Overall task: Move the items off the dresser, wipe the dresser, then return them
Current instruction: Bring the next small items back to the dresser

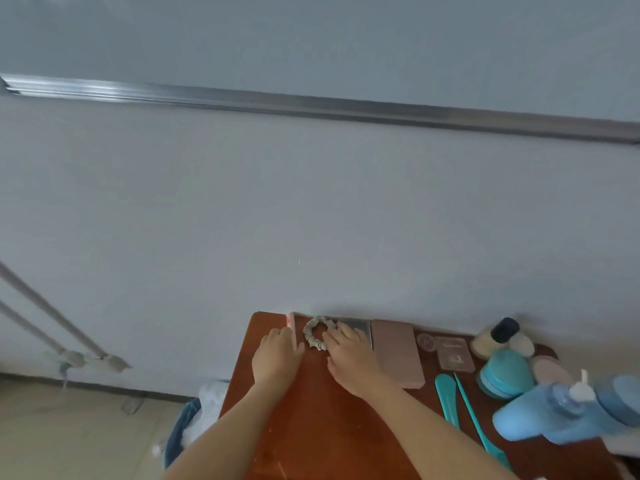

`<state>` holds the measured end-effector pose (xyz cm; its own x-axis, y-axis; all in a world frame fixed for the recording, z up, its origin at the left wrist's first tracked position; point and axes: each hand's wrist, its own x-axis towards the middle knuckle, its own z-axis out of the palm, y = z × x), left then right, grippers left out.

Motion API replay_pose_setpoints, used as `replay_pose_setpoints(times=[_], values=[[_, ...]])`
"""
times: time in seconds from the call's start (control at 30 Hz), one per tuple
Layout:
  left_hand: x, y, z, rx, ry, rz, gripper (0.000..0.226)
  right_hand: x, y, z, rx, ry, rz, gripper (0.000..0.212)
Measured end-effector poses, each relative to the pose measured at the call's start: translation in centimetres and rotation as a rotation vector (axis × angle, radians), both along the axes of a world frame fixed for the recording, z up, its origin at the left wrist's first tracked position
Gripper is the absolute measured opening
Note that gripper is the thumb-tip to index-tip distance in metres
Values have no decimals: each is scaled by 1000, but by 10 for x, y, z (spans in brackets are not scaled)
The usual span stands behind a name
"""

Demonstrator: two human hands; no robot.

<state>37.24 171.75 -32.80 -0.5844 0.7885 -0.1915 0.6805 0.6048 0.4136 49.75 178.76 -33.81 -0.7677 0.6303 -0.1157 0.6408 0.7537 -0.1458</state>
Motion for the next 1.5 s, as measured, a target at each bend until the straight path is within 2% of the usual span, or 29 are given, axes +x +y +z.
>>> replay_pose_setpoints(times=[0.17,0.43,0.77,0.9,1.03,1.23,1.3,1.4,1.43,1.5], values=[[-4,17,-9,-37,0,80,20,-10,11,-20,90,60,-43,27],[-12,14,-10,-25,-4,117,22,-19,9,-25,197,66,-34,29],[-43,-22,12,46,-25,49,19,-11,-21,3,282,89,-12,25],[-55,-34,25,112,-28,-73,32,6,-49,26,388,25,-97,24],[-52,-51,44,201,-25,-255,30,30,-103,63,462,-71,-252,32],[-2,-93,79,260,-50,-585,31,81,-205,102,570,-246,-408,27],[28,-109,86,238,-10,-716,34,103,-240,107,568,-305,-521,28],[77,-140,97,227,-84,-794,16,146,-293,106,421,-354,-735,32],[94,-149,98,233,-97,-831,16,160,-310,106,375,-344,-810,34],[130,-168,99,229,-109,-933,17,186,-352,113,392,-388,-936,32]])
